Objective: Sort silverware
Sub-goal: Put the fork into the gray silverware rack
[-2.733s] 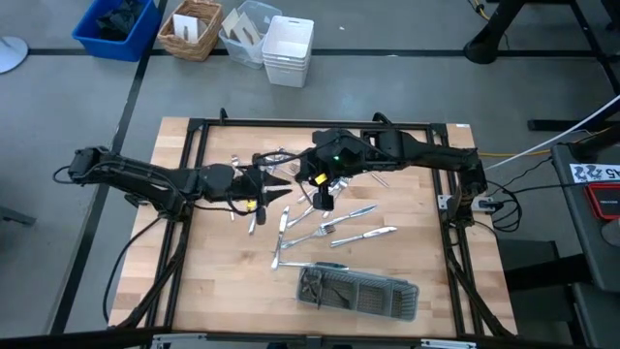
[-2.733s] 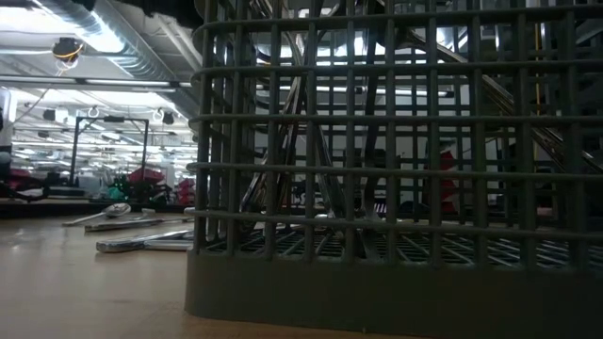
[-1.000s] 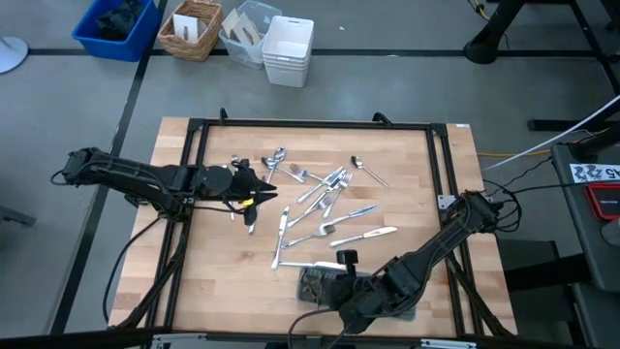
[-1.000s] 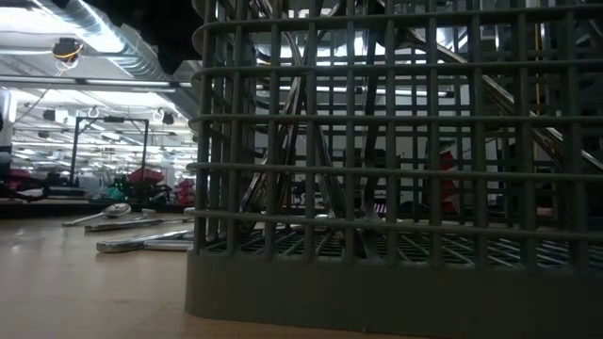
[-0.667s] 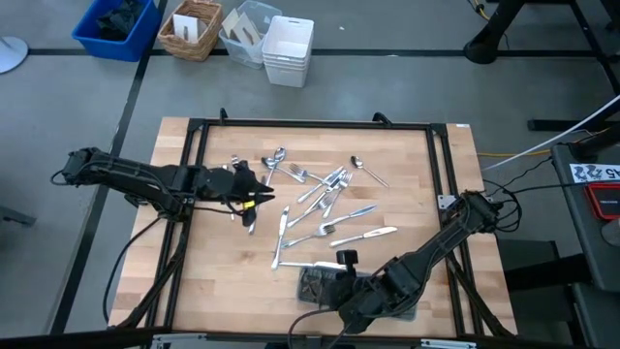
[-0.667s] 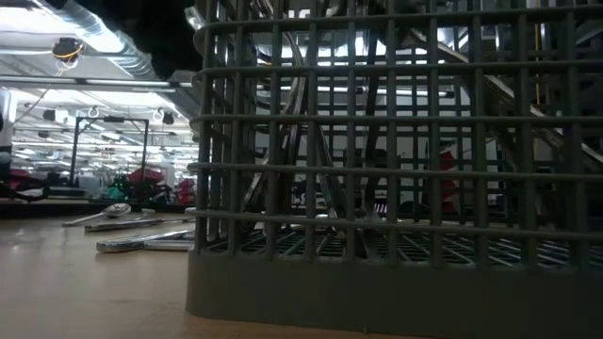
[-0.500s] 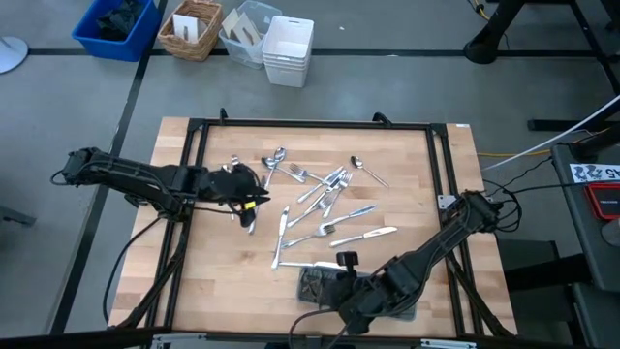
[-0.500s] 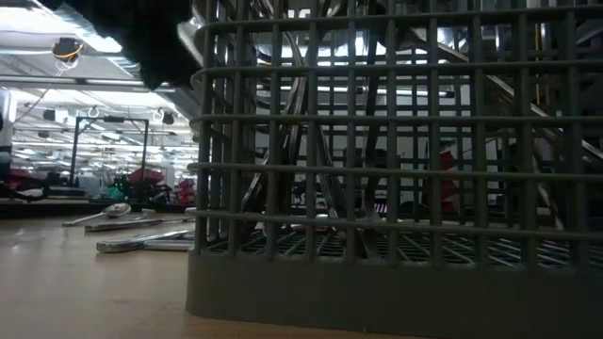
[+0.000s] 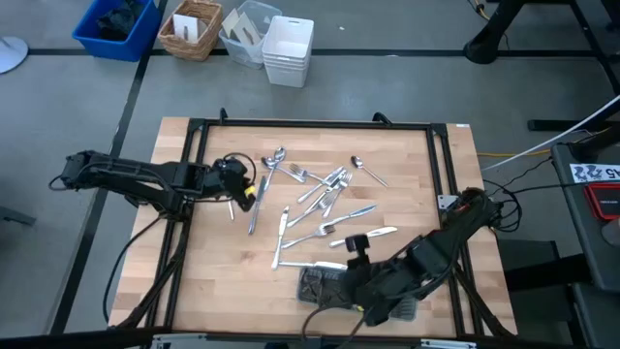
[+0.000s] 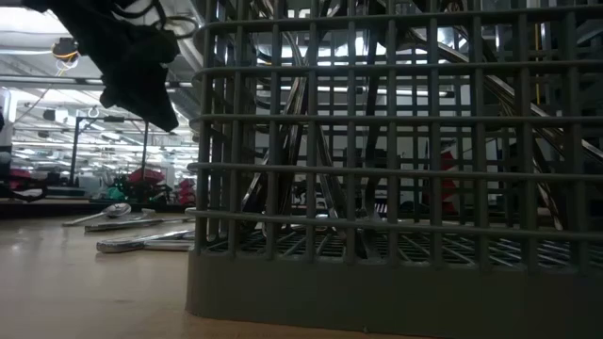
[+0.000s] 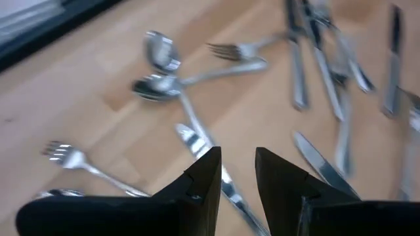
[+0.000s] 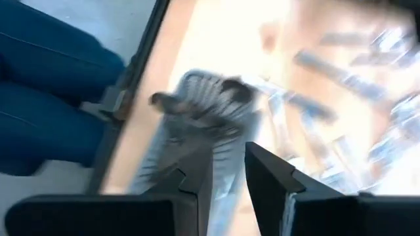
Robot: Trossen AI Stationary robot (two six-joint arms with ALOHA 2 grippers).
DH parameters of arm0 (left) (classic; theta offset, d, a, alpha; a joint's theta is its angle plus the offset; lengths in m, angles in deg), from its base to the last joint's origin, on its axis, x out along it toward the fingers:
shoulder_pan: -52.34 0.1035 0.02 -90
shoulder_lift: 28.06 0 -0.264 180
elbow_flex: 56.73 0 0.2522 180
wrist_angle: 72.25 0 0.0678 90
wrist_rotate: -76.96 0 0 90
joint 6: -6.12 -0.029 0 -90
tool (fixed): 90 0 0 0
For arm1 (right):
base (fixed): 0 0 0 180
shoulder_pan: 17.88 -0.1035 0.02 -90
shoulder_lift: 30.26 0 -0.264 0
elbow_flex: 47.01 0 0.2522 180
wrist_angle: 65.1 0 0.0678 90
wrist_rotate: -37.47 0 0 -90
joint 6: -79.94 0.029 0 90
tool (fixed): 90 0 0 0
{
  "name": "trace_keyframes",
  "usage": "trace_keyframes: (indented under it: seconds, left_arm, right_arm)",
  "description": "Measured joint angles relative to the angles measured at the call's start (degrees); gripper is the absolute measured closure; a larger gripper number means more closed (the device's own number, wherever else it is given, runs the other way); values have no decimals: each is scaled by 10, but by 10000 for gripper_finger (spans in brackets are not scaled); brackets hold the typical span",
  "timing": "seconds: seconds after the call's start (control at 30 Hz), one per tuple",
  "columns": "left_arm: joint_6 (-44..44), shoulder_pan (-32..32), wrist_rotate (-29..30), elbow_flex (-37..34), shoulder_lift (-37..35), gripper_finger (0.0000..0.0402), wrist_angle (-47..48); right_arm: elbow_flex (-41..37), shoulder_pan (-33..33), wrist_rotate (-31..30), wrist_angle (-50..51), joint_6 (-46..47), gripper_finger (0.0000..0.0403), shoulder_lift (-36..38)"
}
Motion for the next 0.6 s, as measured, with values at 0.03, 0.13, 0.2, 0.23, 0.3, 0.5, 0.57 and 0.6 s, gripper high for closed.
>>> trace_keyframes:
  seconds: [0.03, 0.13, 0.2, 0.23, 0.3, 0.5, 0.57, 0.6]
  left_arm:
    - [0, 15, 1, 0, 0, 315, -2]
    - [-2, 67, 2, 0, 0, 315, -13]
    - [-2, 101, 2, 0, 5, 315, -37]
    - [-2, 119, 1, 0, 9, 315, -45]
    - [-13, 152, -7, 0, 21, 315, -67]
    - [-104, 254, -99, 0, 86, 315, -155]
    - [-143, 285, -122, 0, 115, 315, -188]
    - [-159, 299, -129, 0, 129, 315, -202]
  right_arm:
    - [19, 0, -14, 10, -30, 311, 1]
    - [41, 0, -73, 24, -105, 311, 15]
    - [24, 5, -107, 25, -146, 311, 39]
    - [24, 12, -116, 29, -150, 311, 50]
    - [23, 29, -131, 48, -151, 311, 73]
    - [23, 123, -103, 51, -198, 311, 116]
    - [23, 162, -75, 55, -224, 310, 122]
    - [23, 182, -57, 57, -234, 310, 124]
